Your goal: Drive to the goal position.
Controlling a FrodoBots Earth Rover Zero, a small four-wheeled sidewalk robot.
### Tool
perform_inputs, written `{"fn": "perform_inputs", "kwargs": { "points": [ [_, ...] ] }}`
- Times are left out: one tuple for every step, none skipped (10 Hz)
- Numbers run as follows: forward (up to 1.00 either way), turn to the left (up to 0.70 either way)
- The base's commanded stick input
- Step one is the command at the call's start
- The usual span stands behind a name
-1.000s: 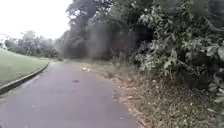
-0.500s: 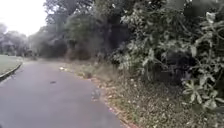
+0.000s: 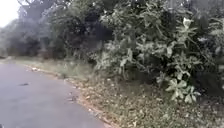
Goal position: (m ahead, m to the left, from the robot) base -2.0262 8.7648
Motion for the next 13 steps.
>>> {"fn": "perform_inputs", "kwargs": {
  "points": [
    [0.00,-0.45],
    [0.00,-0.45],
    [0.00,-0.45],
    [0.00,-0.45],
    [0.00,-0.45],
    [0.00,0.00],
    [0.00,0.00],
    [0.00,0.09],
    [0.00,0.28],
    [0.00,0.45],
    [0.00,0.45],
    [0.00,0.45],
    [0.00,0.45]
  ]
}}
